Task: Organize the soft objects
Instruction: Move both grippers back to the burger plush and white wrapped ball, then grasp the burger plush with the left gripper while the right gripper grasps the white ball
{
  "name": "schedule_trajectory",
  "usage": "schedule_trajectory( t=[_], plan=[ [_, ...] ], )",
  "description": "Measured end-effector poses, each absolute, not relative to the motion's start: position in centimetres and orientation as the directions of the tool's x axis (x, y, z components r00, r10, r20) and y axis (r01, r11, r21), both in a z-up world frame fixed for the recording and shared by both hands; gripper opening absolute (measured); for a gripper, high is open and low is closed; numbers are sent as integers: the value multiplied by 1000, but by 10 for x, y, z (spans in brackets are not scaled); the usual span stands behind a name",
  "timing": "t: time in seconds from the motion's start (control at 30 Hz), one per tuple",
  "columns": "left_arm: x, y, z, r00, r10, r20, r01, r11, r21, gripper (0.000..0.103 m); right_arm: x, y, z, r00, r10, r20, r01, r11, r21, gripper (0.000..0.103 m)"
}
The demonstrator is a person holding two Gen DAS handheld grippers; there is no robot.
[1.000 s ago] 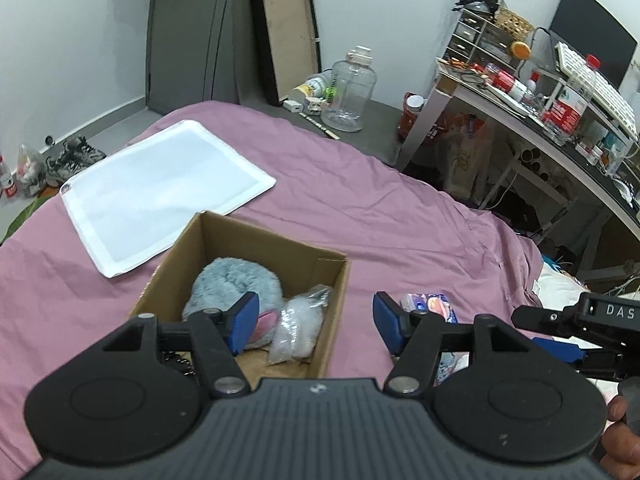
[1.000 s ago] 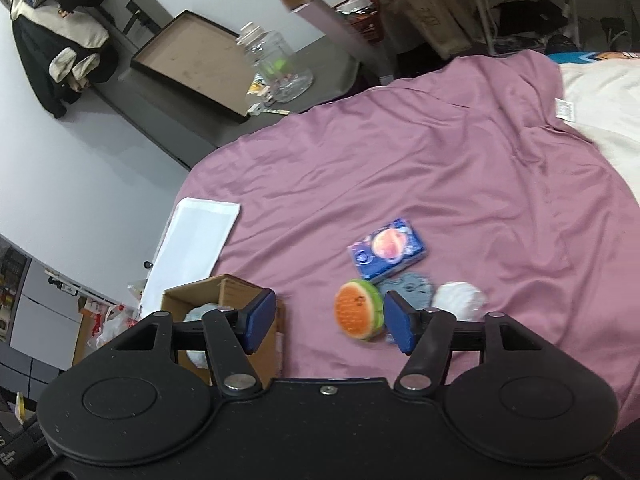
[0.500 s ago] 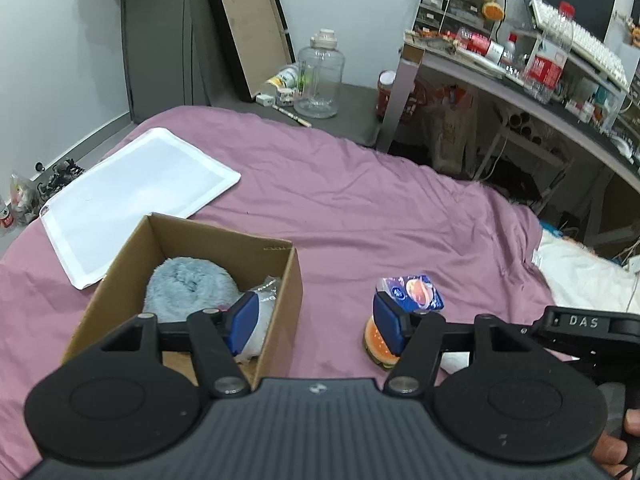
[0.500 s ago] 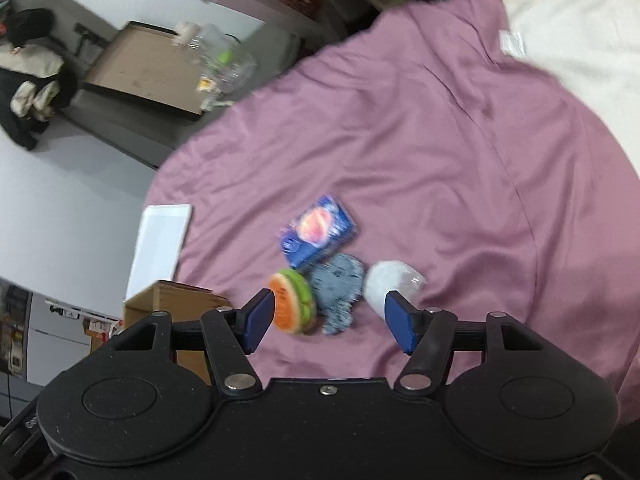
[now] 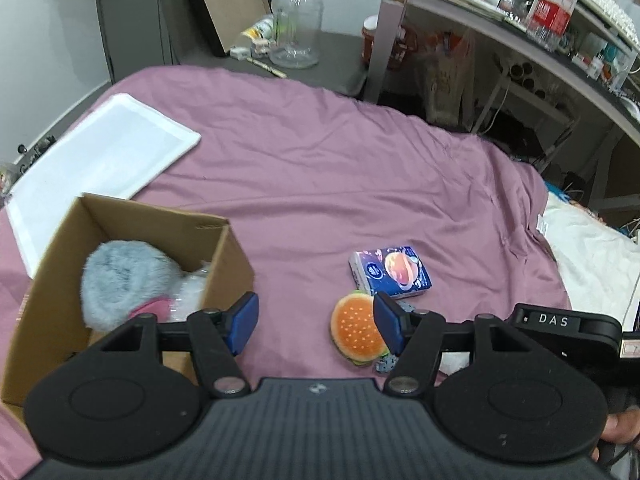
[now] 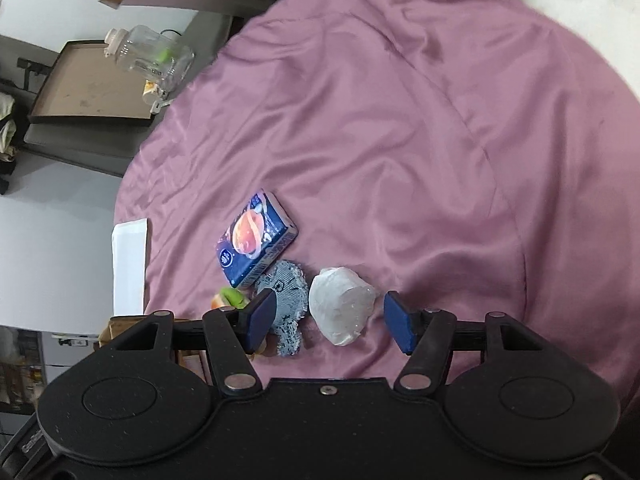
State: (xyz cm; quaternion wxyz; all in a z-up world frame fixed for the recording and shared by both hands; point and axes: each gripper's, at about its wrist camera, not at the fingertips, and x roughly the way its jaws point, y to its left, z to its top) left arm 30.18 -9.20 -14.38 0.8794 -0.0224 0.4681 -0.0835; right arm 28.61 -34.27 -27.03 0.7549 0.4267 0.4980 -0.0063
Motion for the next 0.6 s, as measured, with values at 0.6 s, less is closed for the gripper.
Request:
schedule_trajectory(
  t=[0.6],
  plan=[
    [326,-144,-211,419,-138,-897,182,981,-65,62,300,-342,-298,434,468,-770,411,657,632,61]
  ],
)
